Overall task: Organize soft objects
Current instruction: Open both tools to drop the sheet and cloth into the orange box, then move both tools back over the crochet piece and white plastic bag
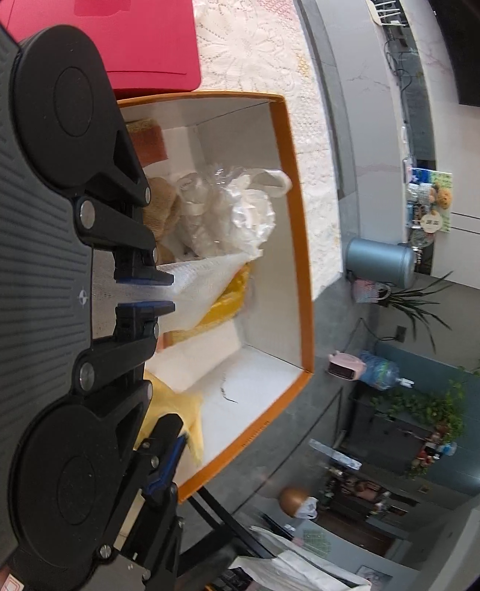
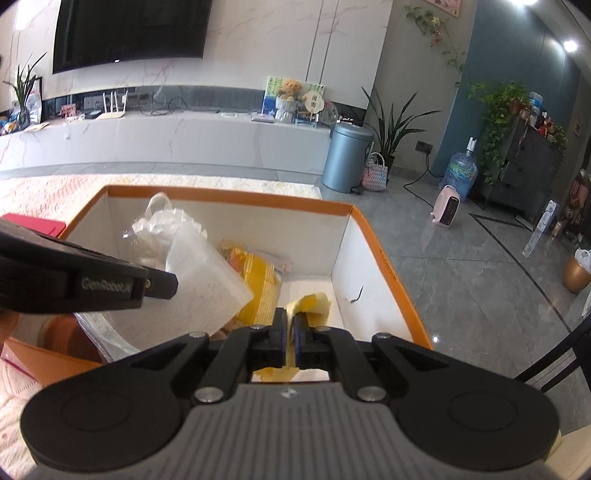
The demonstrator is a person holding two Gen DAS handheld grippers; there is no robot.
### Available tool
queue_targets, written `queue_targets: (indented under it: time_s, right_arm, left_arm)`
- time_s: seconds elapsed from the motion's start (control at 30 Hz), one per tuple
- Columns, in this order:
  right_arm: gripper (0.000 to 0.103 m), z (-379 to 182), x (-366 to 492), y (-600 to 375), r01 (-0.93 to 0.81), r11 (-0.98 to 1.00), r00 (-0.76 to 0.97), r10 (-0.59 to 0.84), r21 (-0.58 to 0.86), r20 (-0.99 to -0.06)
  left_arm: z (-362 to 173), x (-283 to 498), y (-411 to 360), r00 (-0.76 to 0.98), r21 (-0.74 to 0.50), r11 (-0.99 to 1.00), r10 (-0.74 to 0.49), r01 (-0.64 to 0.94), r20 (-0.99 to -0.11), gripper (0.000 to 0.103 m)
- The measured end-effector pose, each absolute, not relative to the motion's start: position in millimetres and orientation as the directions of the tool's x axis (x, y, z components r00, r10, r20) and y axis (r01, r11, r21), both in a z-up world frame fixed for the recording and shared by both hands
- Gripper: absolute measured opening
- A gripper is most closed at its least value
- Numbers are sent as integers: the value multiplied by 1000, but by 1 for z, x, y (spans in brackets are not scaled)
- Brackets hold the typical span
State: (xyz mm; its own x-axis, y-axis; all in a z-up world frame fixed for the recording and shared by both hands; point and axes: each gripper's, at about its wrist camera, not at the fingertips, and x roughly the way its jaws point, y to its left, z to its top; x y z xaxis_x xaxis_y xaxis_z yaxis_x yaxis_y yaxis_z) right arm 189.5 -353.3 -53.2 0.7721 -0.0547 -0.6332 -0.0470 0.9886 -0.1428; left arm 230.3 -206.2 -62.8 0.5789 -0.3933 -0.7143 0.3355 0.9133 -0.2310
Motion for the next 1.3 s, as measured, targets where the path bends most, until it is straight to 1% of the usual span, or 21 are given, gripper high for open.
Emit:
queue_targets:
  time_s: [0.03, 0.07, 0.1, 0.13, 0.17, 0.2, 0.4, 0.43, 0.5, 0.57, 0.63, 0.67, 0.7, 0.77, 0.83, 0.97, 1.07, 1.17, 1.3]
  right_arm:
    - [1, -53, 189, -353, -48, 988, 773, -56, -146, -632]
    - [5, -52, 188, -352, -49, 987, 774, -60, -153, -630]
    - [12, -51, 187, -352, -47, 985, 777, -68, -166, -625]
    - [17, -50, 186, -351, -48, 983, 781, -72, -175, -620]
    - [32, -48, 184, -351, -51, 982, 784, -74, -182, -617]
    - [43, -46, 183, -350, -53, 981, 787, -74, -187, -612]
    - [52, -30, 170, -343, -57, 973, 813, -87, -226, -576]
    - [54, -27, 168, -342, -55, 971, 817, -89, -231, -569]
    - [61, -21, 161, -338, -56, 968, 829, -92, -245, -552]
    - [64, -14, 155, -333, -59, 964, 840, -94, -261, -535]
    - [64, -9, 148, -327, -67, 962, 847, -87, -266, -524]
    - [67, -6, 145, -325, -70, 962, 850, -82, -266, -521]
    - [74, -5, 141, -322, -72, 962, 853, -78, -264, -516]
    - [80, -3, 134, -315, -72, 962, 859, -75, -265, -506]
    - [80, -2, 130, -309, -80, 962, 858, -68, -262, -510]
    - [81, -1, 117, -295, -74, 967, 858, -62, -242, -509]
    - [88, -2, 102, -277, -54, 968, 875, -71, -243, -480]
    - [89, -2, 88, -259, -53, 971, 886, -61, -232, -460]
    - [90, -1, 72, -237, -49, 981, 898, -39, -188, -437]
  left_arm:
    - [-61, 229, -206, 581, -229, 914, -391, 334, -714, 12]
    - [-59, 227, -206, 587, -220, 917, -385, 333, -712, 16]
    - [-58, 227, -205, 596, -215, 918, -382, 334, -706, 27]
    - [-55, 225, -204, 605, -216, 918, -384, 333, -698, 41]
    - [-51, 223, -202, 611, -223, 916, -390, 333, -689, 48]
    - [-49, 222, -200, 618, -231, 916, -393, 328, -681, 58]
    - [-20, 210, -186, 689, -224, 925, -378, 306, -618, 71]
    - [-14, 207, -184, 699, -222, 925, -378, 308, -606, 72]
    - [-5, 200, -180, 717, -219, 924, -381, 313, -584, 73]
    - [4, 194, -174, 727, -227, 921, -390, 317, -565, 73]
    - [12, 186, -168, 736, -235, 917, -400, 323, -547, 74]
    - [16, 182, -165, 742, -234, 916, -401, 326, -537, 75]
    - [20, 177, -163, 749, -228, 916, -400, 329, -528, 76]
    - [27, 165, -157, 768, -198, 920, -390, 337, -507, 76]
    - [32, 152, -152, 787, -168, 923, -382, 345, -484, 78]
    - [40, 130, -140, 821, -130, 932, -359, 337, -444, 78]
    - [43, 110, -130, 858, -105, 943, -331, 316, -393, 79]
    - [42, 95, -115, 881, -105, 948, -318, 301, -351, 79]
    - [35, 79, -92, 898, -108, 960, -280, 259, -338, 80]
